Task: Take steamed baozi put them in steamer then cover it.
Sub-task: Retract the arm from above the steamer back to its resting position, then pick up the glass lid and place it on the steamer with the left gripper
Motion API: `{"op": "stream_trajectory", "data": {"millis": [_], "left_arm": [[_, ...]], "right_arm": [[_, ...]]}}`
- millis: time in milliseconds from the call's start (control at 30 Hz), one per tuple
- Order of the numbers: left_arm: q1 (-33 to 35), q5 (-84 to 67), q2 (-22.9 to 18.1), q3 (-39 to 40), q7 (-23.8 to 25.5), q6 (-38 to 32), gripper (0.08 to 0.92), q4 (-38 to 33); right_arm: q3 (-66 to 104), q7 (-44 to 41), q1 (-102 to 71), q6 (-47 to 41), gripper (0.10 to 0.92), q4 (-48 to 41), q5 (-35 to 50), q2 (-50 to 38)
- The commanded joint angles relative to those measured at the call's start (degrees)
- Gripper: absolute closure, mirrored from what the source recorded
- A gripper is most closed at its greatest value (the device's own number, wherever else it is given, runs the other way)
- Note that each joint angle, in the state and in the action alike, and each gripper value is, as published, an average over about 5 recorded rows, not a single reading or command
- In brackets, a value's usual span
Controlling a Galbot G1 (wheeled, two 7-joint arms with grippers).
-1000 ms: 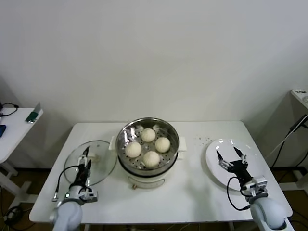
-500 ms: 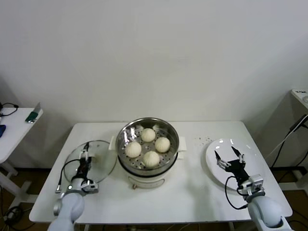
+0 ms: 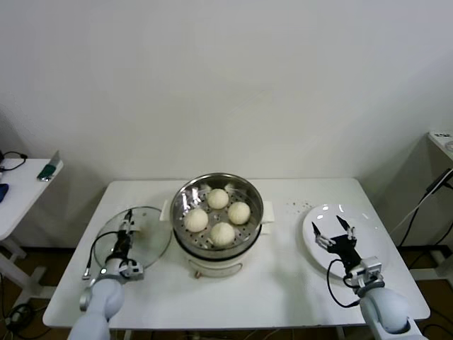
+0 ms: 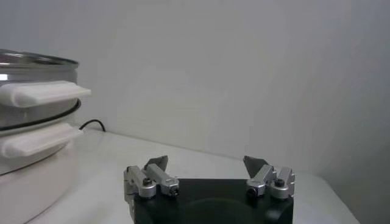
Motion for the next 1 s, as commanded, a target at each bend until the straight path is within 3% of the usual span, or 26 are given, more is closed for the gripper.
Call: {"op": "stream_trajectory", "data": {"millis": [33, 500, 733, 1000], "left_arm": [[-0.43, -0.95, 0.16, -0.04, -0.02, -0.49, 0.449, 0.73], [5.42, -5.84, 3.37, -0.71, 1.49, 0.24, 0.835, -10.85], [12.4, -10.41, 7.04, -2.63, 2.7, 4.87, 0.849, -25.2], [21.45, -9.96, 11.49, -3.13, 5.03, 20.14, 0.849, -42.26]], "right_arm": [[-0.41, -0.02, 0.58, 0.17, 0.203, -0.44, -0.61, 0.7], [-0.15, -0.1, 1.37, 0.96, 0.203, -1.82, -1.5, 1.35], [0.69, -0.23, 1.56, 1.19, 0.203, -2.43, -1.56, 0.86], [-0.08, -0.47, 2.71, 1.48, 0.203, -4.12, -1.75, 0.12]]}}
